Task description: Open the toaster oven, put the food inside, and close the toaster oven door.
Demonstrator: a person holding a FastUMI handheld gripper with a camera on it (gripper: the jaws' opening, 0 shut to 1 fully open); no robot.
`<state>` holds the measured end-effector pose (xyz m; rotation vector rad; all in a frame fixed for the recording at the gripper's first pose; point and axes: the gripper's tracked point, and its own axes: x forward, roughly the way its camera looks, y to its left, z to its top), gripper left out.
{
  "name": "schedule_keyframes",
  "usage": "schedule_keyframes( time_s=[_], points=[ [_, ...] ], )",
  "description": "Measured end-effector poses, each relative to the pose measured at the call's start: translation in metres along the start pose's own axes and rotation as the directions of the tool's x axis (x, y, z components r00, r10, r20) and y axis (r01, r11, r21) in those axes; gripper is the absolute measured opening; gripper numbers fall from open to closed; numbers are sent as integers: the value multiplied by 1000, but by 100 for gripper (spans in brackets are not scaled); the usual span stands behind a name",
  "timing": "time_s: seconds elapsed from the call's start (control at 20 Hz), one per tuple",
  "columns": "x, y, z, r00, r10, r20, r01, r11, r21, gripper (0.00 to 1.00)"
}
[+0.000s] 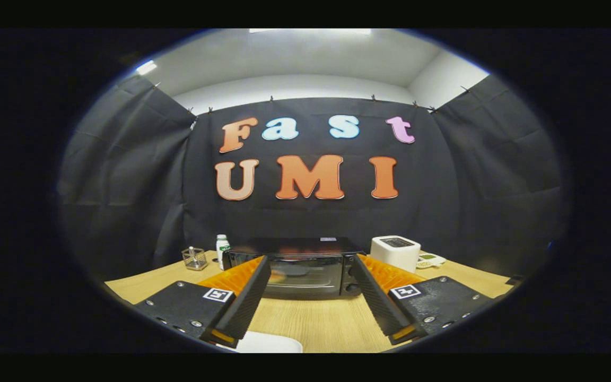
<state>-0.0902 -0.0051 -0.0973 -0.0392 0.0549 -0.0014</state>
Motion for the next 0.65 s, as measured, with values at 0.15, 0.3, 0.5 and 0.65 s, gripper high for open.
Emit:
schedule_keyframes(
  time_s=[0.15,0.3,0.5,0.65],
  points=[
    [-19,-5,7,1000,9,22,-8,999,-43,92],
    [-37,-8,12,999,30,29,-27,996,-85,92],
    [-51,-16,18,997,63,51,-60,996,-69,95],
    [-53,-27,19,996,61,58,-60,998,-28,96]
  ],
)
